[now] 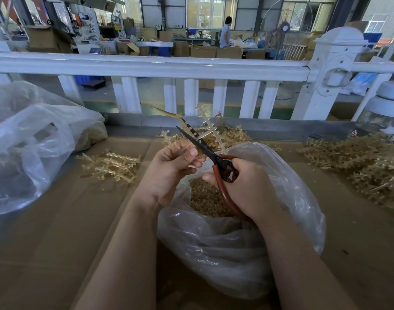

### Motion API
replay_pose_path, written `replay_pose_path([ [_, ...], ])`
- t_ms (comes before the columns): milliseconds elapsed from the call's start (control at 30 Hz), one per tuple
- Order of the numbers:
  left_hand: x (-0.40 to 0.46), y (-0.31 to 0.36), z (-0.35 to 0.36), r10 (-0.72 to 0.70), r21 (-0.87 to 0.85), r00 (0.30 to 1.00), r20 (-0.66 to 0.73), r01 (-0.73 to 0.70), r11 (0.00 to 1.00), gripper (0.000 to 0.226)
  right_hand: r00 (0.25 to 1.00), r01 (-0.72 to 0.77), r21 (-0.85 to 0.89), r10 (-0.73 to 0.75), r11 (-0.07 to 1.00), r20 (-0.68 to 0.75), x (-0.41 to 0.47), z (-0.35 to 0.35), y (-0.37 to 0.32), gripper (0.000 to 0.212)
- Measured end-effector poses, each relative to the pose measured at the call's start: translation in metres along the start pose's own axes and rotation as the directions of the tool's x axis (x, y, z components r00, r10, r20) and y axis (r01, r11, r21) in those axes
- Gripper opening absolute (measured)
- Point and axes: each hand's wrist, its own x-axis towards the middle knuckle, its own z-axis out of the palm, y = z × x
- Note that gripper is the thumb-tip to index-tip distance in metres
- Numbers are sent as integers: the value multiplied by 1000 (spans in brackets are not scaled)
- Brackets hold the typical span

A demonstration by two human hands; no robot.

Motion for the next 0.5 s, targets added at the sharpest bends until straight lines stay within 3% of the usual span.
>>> replay_pose_path([
  [267,2,2,-6,-69,-135,978,-196,43,990,7,998,0,-37,2,999,59,-1,0,6,71],
  [433,4,2,-4,-71,-165,934,-350,13,986,20,995,-29,-48,34,998,99,-1,-1,7,41],
  [500,4,5,-5,-76,-201,926,-371,-1,980,13,994,-28,-57,33,998,100,-1,-1,7,33],
])
